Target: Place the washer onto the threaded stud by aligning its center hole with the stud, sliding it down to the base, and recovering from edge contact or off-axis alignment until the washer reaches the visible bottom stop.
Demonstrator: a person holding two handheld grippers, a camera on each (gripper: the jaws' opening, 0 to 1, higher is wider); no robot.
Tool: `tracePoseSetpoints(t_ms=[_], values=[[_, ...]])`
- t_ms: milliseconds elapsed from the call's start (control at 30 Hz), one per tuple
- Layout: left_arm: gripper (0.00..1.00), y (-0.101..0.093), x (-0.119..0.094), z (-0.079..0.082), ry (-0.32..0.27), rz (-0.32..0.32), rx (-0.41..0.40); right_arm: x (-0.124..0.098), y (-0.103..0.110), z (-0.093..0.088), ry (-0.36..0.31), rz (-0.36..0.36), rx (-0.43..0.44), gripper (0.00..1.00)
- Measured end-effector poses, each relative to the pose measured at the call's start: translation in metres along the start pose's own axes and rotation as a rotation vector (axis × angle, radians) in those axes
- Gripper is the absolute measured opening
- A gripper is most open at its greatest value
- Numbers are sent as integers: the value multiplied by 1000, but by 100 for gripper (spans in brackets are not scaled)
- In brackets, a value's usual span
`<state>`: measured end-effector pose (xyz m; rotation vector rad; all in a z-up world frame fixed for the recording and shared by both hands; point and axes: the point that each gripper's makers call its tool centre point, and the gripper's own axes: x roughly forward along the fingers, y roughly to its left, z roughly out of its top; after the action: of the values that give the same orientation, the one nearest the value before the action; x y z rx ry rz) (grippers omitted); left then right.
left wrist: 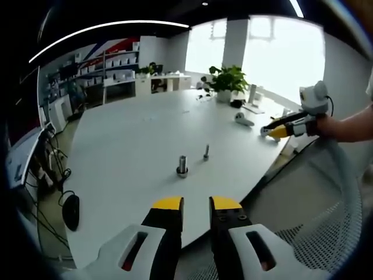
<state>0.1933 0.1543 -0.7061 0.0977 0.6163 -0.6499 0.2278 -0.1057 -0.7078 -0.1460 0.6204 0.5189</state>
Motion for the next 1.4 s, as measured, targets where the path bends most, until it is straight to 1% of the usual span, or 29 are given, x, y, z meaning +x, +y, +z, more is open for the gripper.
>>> tracePoseSetpoints(t_ms=[233,400,800,1400], values=[[15,1,-1,-1,4,9,-6,0,0,1,-6,-3,-3,29],[15,0,1,-3,17,3,1,0,-1,-1,1,-3,-2,29],[15,-1,1,-5,27,4,4,0,-1,-2,11,-1,-9,29],[15,0,1,-4,21,5,3,0,-2,-2,9,-4,-7,29]])
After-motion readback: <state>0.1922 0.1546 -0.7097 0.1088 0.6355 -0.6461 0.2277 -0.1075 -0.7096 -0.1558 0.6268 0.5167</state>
